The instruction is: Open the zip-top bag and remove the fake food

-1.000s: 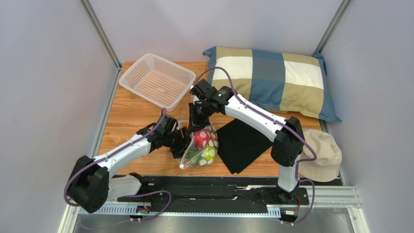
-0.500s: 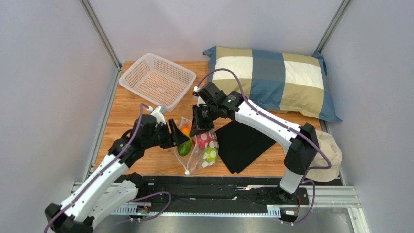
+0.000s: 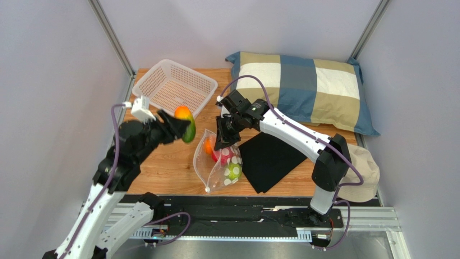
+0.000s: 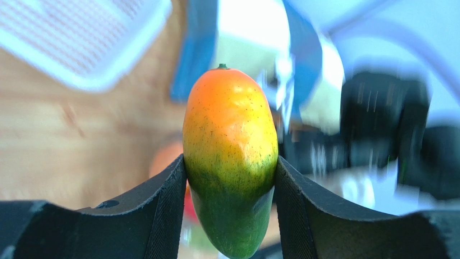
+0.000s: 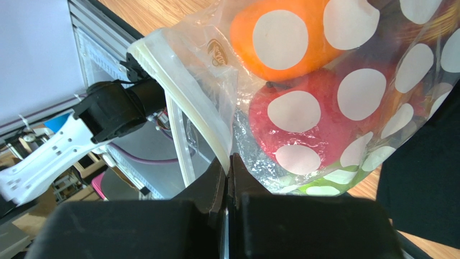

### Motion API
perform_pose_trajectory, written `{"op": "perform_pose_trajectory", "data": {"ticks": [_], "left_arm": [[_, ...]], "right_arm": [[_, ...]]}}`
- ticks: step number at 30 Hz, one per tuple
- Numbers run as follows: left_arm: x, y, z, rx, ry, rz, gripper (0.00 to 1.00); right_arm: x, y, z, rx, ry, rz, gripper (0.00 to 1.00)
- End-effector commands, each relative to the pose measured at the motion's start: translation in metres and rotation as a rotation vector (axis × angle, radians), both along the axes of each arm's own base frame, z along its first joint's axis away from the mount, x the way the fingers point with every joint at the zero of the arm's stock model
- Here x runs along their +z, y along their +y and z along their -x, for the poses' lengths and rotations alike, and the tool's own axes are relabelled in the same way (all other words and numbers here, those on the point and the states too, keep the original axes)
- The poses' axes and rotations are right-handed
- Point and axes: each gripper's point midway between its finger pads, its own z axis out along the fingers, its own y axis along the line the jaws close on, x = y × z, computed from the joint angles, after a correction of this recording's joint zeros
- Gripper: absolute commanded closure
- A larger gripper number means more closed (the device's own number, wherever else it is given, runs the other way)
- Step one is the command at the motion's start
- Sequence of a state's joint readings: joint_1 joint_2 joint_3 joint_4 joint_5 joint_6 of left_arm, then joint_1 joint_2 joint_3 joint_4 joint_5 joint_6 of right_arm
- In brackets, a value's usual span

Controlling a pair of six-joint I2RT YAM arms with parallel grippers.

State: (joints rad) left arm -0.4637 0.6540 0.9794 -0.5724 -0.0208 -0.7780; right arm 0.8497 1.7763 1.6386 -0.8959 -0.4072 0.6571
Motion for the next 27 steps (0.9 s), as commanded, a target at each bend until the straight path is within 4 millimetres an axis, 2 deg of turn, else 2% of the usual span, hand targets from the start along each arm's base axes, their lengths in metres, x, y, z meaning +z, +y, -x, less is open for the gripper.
{"op": "perform_pose_trajectory", "data": {"ticks": [1, 2, 3, 4, 5, 6, 7, 8, 9, 10, 11, 14, 17, 23, 24, 25, 26, 27], "left_arm": [[0.0, 0.032, -0.099, 0.222, 0.048, -0.08, 1.0], [0.019, 0.028, -0.121, 0.199, -0.014, -0.061, 1.0], [-0.006, 0.035, -0.153, 0.217, 0.042, -0.13, 1.0], [-0.013, 0.038, -0.17, 0.221, 0.052, -0.169, 1.0], [-0.002, 0.033, -0.188, 0.185, 0.024, -0.172, 1.0], [-0.038, 0.039, -0.217, 0.175, 0.104, -0.199, 1.0], [-0.045, 0.037, -0.231, 0.144, 0.108, -0.196, 1.0], [-0.036, 0.033, -0.249, 0.107, 0.066, -0.189, 1.0], [-0.072, 0.037, -0.271, 0.092, 0.129, -0.234, 1.0], [-0.082, 0.036, -0.283, 0.064, 0.141, -0.246, 1.0], [-0.102, 0.034, -0.3, 0.036, 0.191, -0.261, 1.0], [-0.135, 0.043, -0.321, 0.044, 0.286, -0.307, 1.0], [-0.158, 0.052, -0.327, 0.056, 0.362, -0.333, 1.0], [-0.216, 0.063, -0.311, 0.104, 0.603, -0.338, 0.99], [-0.221, 0.065, -0.308, 0.113, 0.628, -0.343, 0.81], [-0.225, 0.067, -0.303, 0.123, 0.658, -0.35, 0.5], [-0.224, 0.069, -0.301, 0.139, 0.667, -0.353, 0.36], [-0.219, 0.07, -0.301, 0.142, 0.652, -0.355, 0.25]], "right_arm": [[0.003, 0.002, -0.006, 0.088, -0.034, 0.026, 1.0], [0.004, 0.002, -0.008, 0.1, -0.042, 0.038, 1.0], [0.017, 0.005, -0.014, 0.125, -0.092, 0.025, 1.0], [0.008, 0.001, -0.017, 0.125, -0.078, 0.072, 1.0], [0.012, 0.003, -0.02, 0.128, -0.082, 0.064, 1.0], [0.018, 0.008, -0.023, 0.141, -0.099, 0.041, 1.0], [0.018, 0.013, -0.025, 0.155, -0.098, 0.03, 1.0], [0.019, 0.015, -0.027, 0.166, -0.107, 0.026, 1.0], [0.021, 0.016, -0.029, 0.173, -0.117, 0.025, 1.0], [0.026, 0.017, -0.031, 0.19, -0.137, 0.018, 1.0], [0.025, 0.018, -0.032, 0.197, -0.139, 0.017, 1.0], [0.028, 0.02, -0.034, 0.218, -0.159, 0.002, 1.0], [0.031, 0.02, -0.036, 0.224, -0.173, -0.004, 1.0], [0.024, 0.008, -0.039, 0.181, -0.154, 0.0, 1.0], [0.022, 0.006, -0.039, 0.176, -0.149, 0.004, 1.0], [0.02, 0.004, -0.039, 0.171, -0.142, 0.011, 1.0], [0.015, 0.001, -0.039, 0.163, -0.126, 0.021, 1.0], [0.013, 0.002, -0.038, 0.165, -0.117, 0.017, 1.0]]}}
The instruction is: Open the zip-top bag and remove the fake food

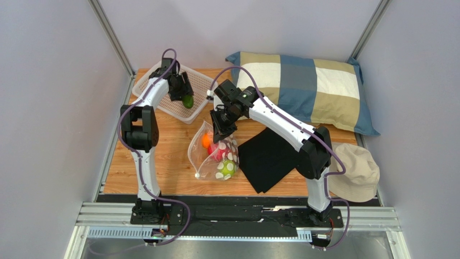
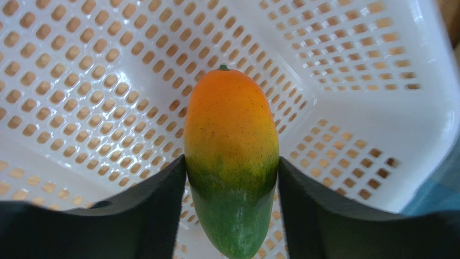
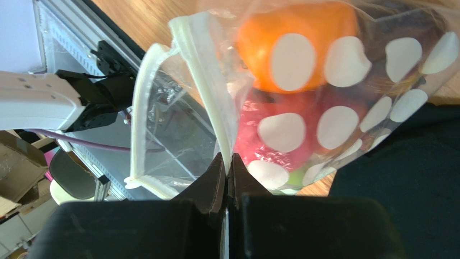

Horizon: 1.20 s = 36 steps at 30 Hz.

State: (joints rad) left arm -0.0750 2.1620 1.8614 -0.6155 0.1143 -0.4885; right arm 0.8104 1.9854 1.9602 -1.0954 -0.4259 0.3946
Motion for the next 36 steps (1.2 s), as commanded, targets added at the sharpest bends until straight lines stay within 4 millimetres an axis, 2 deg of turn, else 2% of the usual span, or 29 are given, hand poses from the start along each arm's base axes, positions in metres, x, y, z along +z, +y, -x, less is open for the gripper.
{"op": "perform_pose_trajectory", "data": {"ticks": [1, 2, 3, 5, 6, 7, 9, 10, 11, 12, 13, 15, 16, 17, 18, 19, 20, 21, 22, 25, 26, 27, 32, 35, 36], "left_arm": [[0.007, 0.014, 0.017, 0.055, 0.052, -0.039, 0.22], [0.013, 0.014, 0.018, 0.051, 0.041, -0.045, 0.15], [0.017, 0.016, 0.023, 0.047, 0.051, -0.054, 0.14], [0.043, 0.02, 0.031, 0.058, 0.033, -0.07, 0.12], [0.05, 0.02, 0.042, 0.056, 0.051, -0.073, 0.12], [0.074, 0.021, 0.055, 0.058, 0.019, -0.086, 0.12], [0.098, 0.019, 0.083, 0.049, 0.008, -0.084, 0.22], [0.117, 0.007, 0.116, 0.01, -0.024, -0.049, 0.26], [0.126, -0.003, 0.134, -0.017, -0.042, -0.012, 0.35], [0.134, -0.021, 0.154, -0.072, -0.058, 0.05, 0.38], [0.143, -0.04, 0.194, -0.112, -0.074, 0.108, 0.4], [0.152, -0.07, 0.233, -0.204, -0.088, 0.234, 0.46], [0.148, -0.088, 0.268, -0.241, -0.072, 0.303, 0.48], [0.149, -0.099, 0.285, -0.274, -0.07, 0.356, 0.53], [0.139, -0.113, 0.3, -0.328, -0.06, 0.429, 0.56], [0.151, -0.126, 0.32, -0.365, -0.092, 0.495, 0.63], [0.15, -0.131, 0.328, -0.377, -0.104, 0.521, 0.66], [0.137, -0.134, 0.331, -0.367, -0.104, 0.534, 0.72], [0.139, -0.135, 0.339, -0.355, -0.108, 0.558, 0.77], [0.122, -0.126, 0.338, -0.29, -0.106, 0.53, 0.93], [0.119, -0.125, 0.336, -0.286, -0.106, 0.523, 0.93], [0.117, -0.127, 0.335, -0.293, -0.105, 0.527, 0.92], [0.082, -0.128, 0.33, -0.242, 0.041, 0.479, 0.82], [0.071, -0.128, 0.324, -0.211, 0.034, 0.479, 0.71], [0.07, -0.129, 0.322, -0.216, 0.031, 0.478, 0.63]], "right_arm": [[0.012, -0.005, -0.002, -0.009, -0.019, -0.04, 1.0], [0.01, -0.006, -0.002, -0.018, -0.014, -0.033, 1.0], [0.007, -0.006, -0.003, -0.024, -0.005, -0.024, 1.0], [0.006, -0.005, -0.003, -0.029, 0.004, -0.025, 1.0], [0.006, -0.005, -0.005, -0.037, 0.0, -0.023, 1.0], [0.005, -0.006, -0.007, -0.047, -0.003, -0.016, 1.0], [0.006, -0.008, -0.01, -0.067, -0.001, -0.003, 1.0], [0.004, -0.009, -0.013, -0.073, 0.002, 0.003, 1.0], [0.002, -0.011, -0.012, -0.079, 0.014, 0.019, 1.0], [0.003, -0.011, -0.012, -0.08, 0.016, 0.021, 1.0], [0.004, -0.01, -0.011, -0.082, 0.02, 0.017, 1.0], [0.007, -0.008, -0.01, -0.082, 0.024, -0.005, 1.0], [0.007, -0.007, -0.009, -0.091, 0.029, -0.009, 1.0], [0.011, -0.006, -0.01, -0.097, 0.02, -0.024, 1.0], [0.014, -0.005, -0.009, -0.098, 0.025, -0.036, 1.0], [0.017, -0.003, -0.009, -0.107, 0.028, -0.046, 1.0], [0.02, -0.001, -0.009, -0.112, 0.033, -0.055, 1.0], [0.026, 0.0, -0.008, -0.108, 0.042, -0.074, 1.0], [0.029, 0.002, -0.006, -0.109, 0.051, -0.084, 1.0], [0.041, 0.007, -0.003, -0.126, 0.07, -0.126, 1.0], [0.045, 0.009, -0.003, -0.135, 0.078, -0.143, 1.0], [0.048, 0.011, 0.0, -0.133, 0.092, -0.157, 1.0], [0.058, 0.016, 0.002, -0.146, 0.116, -0.205, 1.0], [0.067, 0.023, 0.007, -0.15, 0.159, -0.261, 1.0], [0.066, 0.025, 0.009, -0.163, 0.182, -0.265, 1.0]]}}
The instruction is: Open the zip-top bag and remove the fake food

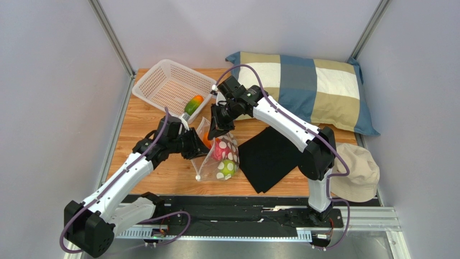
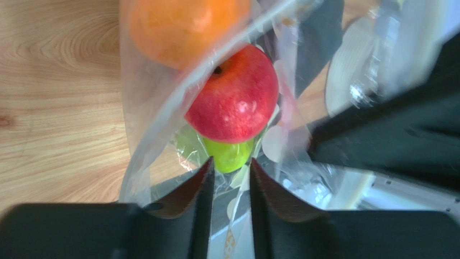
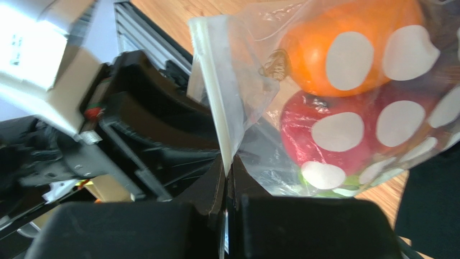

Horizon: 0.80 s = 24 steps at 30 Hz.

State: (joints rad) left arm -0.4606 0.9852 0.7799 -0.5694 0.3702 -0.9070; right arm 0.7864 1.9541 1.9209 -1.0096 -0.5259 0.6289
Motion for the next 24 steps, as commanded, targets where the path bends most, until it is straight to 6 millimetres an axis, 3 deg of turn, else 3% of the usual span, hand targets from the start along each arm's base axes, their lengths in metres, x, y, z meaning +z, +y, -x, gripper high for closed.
{"op": "perform_pose_trajectory", "data": {"ticks": [1, 6, 13, 18, 24], "left_arm": [[0.003, -0.004, -0.015, 0.033, -0.044, 0.023, 0.58], [-0.009, -0.015, -0.024, -0.036, -0.032, 0.011, 0.29], [-0.021, -0.017, -0.037, -0.034, -0.01, -0.031, 0.24], [-0.03, -0.034, -0.04, -0.07, 0.005, 0.052, 0.2], [-0.041, -0.034, -0.056, -0.035, -0.085, 0.039, 0.23]], "right_arm": [[0.049, 0.012, 0.006, -0.024, 0.01, -0.168, 1.0], [0.056, 0.016, 0.007, -0.038, 0.033, -0.196, 1.0], [0.045, 0.015, 0.008, -0.047, 0.053, -0.179, 1.0], [0.036, 0.013, 0.008, -0.044, 0.061, -0.163, 1.0], [0.028, 0.005, 0.007, -0.048, 0.064, -0.146, 1.0]]}}
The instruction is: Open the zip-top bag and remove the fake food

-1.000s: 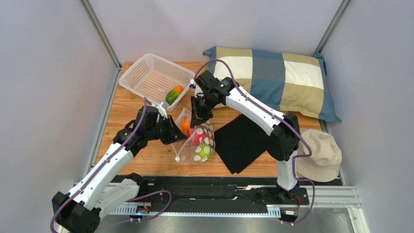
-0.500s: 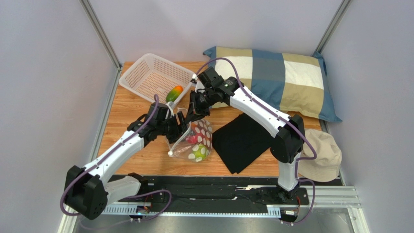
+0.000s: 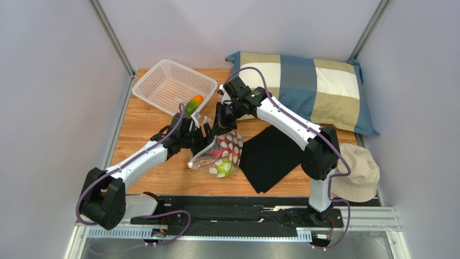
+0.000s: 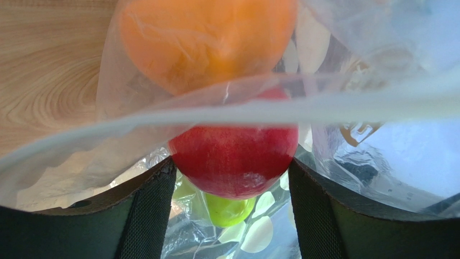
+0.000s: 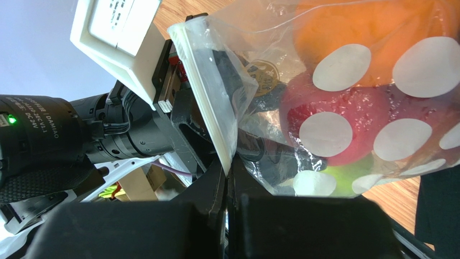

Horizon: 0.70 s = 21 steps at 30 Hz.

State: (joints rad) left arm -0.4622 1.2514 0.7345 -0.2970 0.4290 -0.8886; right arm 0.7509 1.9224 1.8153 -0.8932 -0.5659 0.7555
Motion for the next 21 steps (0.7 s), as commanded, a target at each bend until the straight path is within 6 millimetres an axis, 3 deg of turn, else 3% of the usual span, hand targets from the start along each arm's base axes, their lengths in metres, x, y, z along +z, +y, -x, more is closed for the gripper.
{"op": "perform_pose_trajectory", "data": {"ticks": [1, 5, 8, 9, 10, 11, 12, 14, 16, 21], "left_arm": [[0.009, -0.007, -0.026, 0.027, -0.154, 0.028, 0.24], [0.014, -0.006, -0.037, 0.051, -0.238, 0.04, 0.32], [0.02, 0.0, -0.04, 0.054, -0.29, 0.01, 0.5], [0.022, 0.002, -0.039, 0.051, -0.301, 0.001, 0.62], [0.02, 0.007, -0.034, 0.048, -0.284, -0.028, 0.65], [0.032, 0.012, -0.034, 0.045, -0.33, -0.045, 0.67], [0.029, 0.017, -0.027, 0.04, -0.312, -0.073, 0.84], [0.041, 0.023, -0.02, 0.023, -0.351, -0.088, 0.91], [0.04, 0.026, -0.008, -0.004, -0.326, -0.095, 0.89], [0.032, 0.029, 0.01, 0.032, -0.248, -0.058, 0.34]], "right_arm": [[0.032, 0.003, 0.017, 0.046, -0.027, -0.092, 1.0], [0.029, -0.003, 0.02, 0.044, -0.018, -0.084, 1.0], [0.029, -0.007, 0.02, 0.044, -0.025, -0.076, 1.0], [0.03, -0.008, 0.022, 0.049, -0.026, -0.071, 1.0], [0.033, -0.008, 0.02, 0.051, -0.047, -0.068, 1.0], [0.033, -0.01, 0.019, 0.051, -0.058, -0.06, 1.0], [0.032, -0.013, 0.019, 0.048, -0.06, -0.042, 1.0], [0.034, -0.017, 0.017, 0.051, -0.091, -0.03, 1.0], [0.037, -0.016, 0.017, 0.055, -0.092, -0.037, 1.0], [0.055, 0.0, 0.021, 0.061, -0.046, -0.137, 1.0]]}}
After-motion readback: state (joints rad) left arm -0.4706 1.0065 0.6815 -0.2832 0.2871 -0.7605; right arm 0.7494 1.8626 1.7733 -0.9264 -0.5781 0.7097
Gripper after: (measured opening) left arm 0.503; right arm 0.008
